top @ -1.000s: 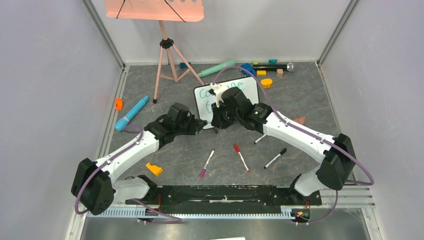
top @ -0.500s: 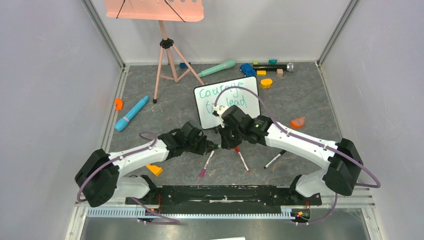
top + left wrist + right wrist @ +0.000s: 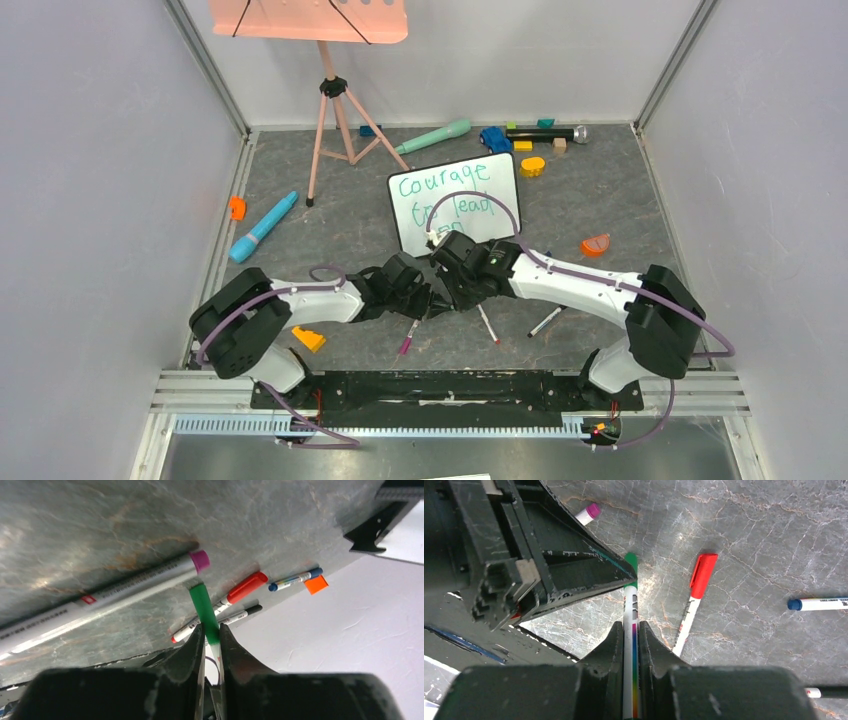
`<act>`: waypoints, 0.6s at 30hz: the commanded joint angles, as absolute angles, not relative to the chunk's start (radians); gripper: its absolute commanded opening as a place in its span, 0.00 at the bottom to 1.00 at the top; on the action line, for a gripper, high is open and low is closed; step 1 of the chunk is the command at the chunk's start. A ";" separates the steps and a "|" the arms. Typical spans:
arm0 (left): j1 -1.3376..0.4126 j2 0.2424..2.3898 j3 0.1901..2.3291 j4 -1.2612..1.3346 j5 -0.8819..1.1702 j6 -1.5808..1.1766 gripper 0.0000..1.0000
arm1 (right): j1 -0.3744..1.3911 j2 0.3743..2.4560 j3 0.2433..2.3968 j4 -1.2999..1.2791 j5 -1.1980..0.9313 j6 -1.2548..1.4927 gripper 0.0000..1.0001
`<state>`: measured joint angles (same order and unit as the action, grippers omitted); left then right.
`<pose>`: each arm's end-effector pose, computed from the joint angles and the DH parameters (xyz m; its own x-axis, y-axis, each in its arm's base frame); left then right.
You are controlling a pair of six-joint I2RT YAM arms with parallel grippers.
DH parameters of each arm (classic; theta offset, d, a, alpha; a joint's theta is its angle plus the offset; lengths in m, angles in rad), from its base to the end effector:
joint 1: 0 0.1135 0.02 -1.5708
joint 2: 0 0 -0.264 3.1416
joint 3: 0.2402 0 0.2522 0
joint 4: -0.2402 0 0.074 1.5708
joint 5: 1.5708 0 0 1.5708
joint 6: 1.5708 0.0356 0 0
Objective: Write a sentence on the whiteboard
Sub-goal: Close the whiteboard marker at the center of the board, then place the whiteboard marker at the center of the board.
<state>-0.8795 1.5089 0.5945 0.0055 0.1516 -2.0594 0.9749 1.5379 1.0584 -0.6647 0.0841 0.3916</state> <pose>0.1666 -0.2097 0.1334 -0.4887 -0.7786 0.3937 -0.8293 0.2744 -0.4868 0.1718 0.2480 0.2179 -0.7796 -0.4720 -0.4116 -0.5492 0.8311 0.0872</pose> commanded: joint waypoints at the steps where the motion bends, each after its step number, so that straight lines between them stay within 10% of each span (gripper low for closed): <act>1: -0.918 1.408 0.630 0.160 0.293 -2.027 0.19 | 0.972 1.621 1.011 -0.592 0.135 0.420 0.00; 18: -0.862 1.001 0.731 -0.597 -0.016 -1.478 0.47 | 0.879 1.202 0.800 -0.392 0.169 0.425 0.00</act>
